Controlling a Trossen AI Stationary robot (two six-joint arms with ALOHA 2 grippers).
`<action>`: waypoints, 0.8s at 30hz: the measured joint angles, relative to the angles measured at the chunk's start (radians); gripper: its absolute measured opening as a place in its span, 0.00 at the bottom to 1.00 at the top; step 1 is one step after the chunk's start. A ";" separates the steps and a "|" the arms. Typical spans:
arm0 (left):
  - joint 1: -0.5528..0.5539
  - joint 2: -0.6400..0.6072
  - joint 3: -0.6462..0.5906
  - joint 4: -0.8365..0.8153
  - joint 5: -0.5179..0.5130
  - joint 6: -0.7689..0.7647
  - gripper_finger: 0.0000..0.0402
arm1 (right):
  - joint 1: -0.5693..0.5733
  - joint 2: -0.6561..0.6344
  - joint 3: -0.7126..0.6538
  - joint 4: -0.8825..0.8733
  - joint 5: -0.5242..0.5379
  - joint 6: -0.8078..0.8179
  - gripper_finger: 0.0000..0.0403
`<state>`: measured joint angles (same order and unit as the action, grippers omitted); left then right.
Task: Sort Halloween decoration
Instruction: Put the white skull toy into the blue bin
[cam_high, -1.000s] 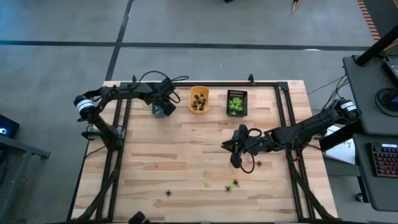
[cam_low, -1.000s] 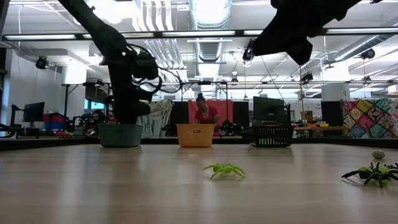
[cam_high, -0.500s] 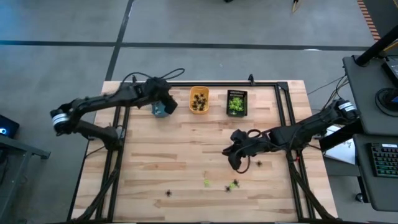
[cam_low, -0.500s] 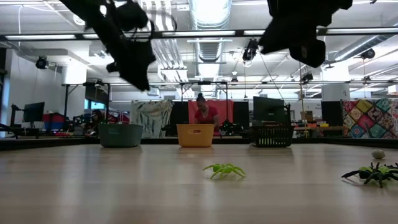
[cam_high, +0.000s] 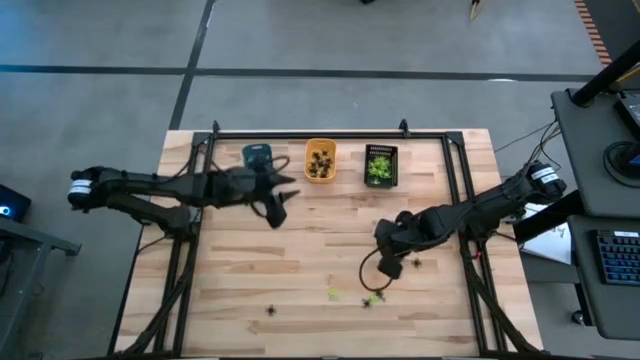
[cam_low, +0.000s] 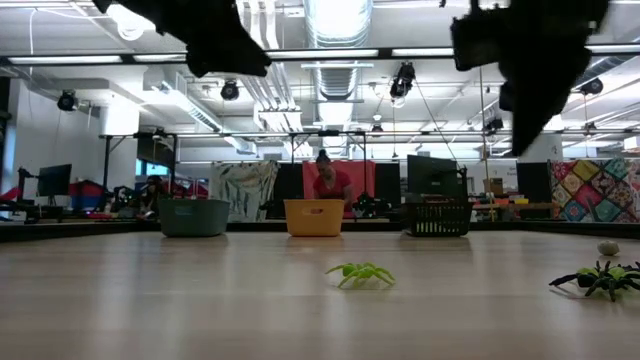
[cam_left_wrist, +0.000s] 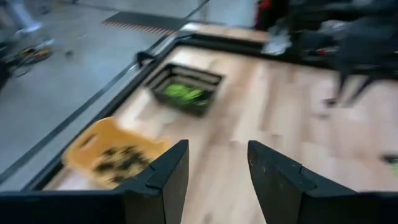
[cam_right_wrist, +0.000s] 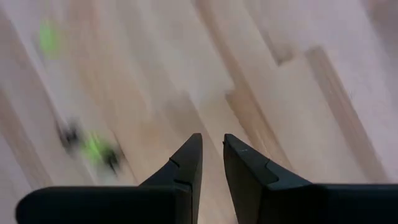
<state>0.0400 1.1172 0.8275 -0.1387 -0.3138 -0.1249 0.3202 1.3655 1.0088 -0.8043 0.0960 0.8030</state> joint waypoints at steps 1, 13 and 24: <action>-0.025 0.001 -0.008 0.022 0.000 -0.006 0.37 | 0.001 0.000 0.000 -0.025 -0.025 -0.057 0.14; -0.214 0.010 -0.154 0.378 -0.019 -0.061 0.37 | 0.036 0.000 -0.029 -0.181 -0.052 -0.500 0.14; -0.223 0.013 -0.195 0.445 -0.063 -0.084 0.37 | 0.057 0.059 -0.064 -0.156 -0.052 -0.470 0.33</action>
<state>-0.1825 1.1305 0.6327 0.3065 -0.3772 -0.2092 0.3769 1.4245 0.9446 -0.9601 0.0438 0.3335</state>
